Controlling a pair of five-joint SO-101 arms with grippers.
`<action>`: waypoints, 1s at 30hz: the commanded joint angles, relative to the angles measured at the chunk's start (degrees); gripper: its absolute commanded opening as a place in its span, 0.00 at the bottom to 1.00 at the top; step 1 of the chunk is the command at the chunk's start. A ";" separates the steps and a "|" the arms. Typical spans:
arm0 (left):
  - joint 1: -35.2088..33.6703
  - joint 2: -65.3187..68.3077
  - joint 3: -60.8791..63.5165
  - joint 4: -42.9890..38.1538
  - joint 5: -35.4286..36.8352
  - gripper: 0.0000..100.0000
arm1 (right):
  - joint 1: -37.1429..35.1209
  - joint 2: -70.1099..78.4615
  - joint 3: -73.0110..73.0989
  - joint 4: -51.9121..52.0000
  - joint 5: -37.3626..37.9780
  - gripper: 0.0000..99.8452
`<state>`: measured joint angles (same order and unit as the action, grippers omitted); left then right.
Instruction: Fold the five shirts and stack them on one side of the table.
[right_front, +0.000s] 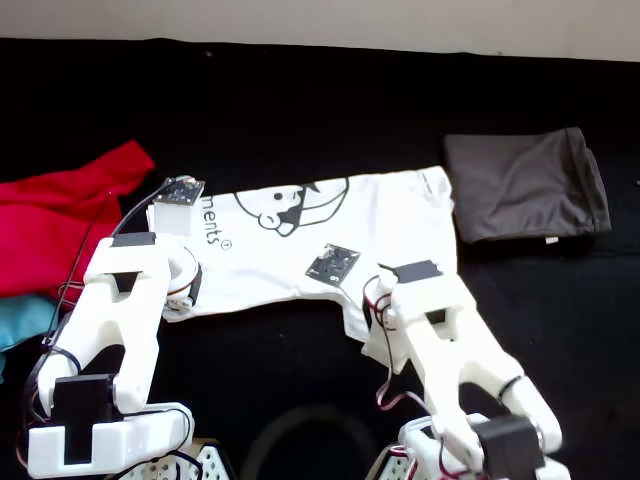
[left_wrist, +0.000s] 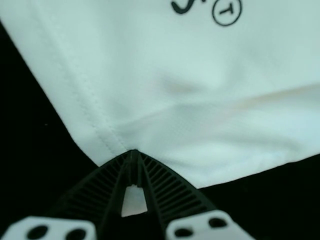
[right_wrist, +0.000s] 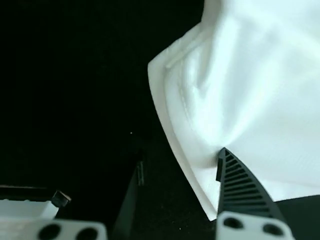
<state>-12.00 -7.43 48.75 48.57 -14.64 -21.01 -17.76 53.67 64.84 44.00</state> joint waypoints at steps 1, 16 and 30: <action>-0.40 0.13 0.13 -1.14 0.00 0.01 | 0.04 5.67 -1.01 -2.59 0.44 0.22; -0.40 0.13 0.13 -1.14 0.00 0.01 | 9.27 15.60 -20.09 2.24 0.70 0.01; -0.40 0.13 0.13 -1.14 0.00 0.01 | 9.10 27.91 -50.86 7.25 0.44 0.01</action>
<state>-12.00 -7.43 48.75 48.57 -14.64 -12.31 6.77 10.59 71.34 44.00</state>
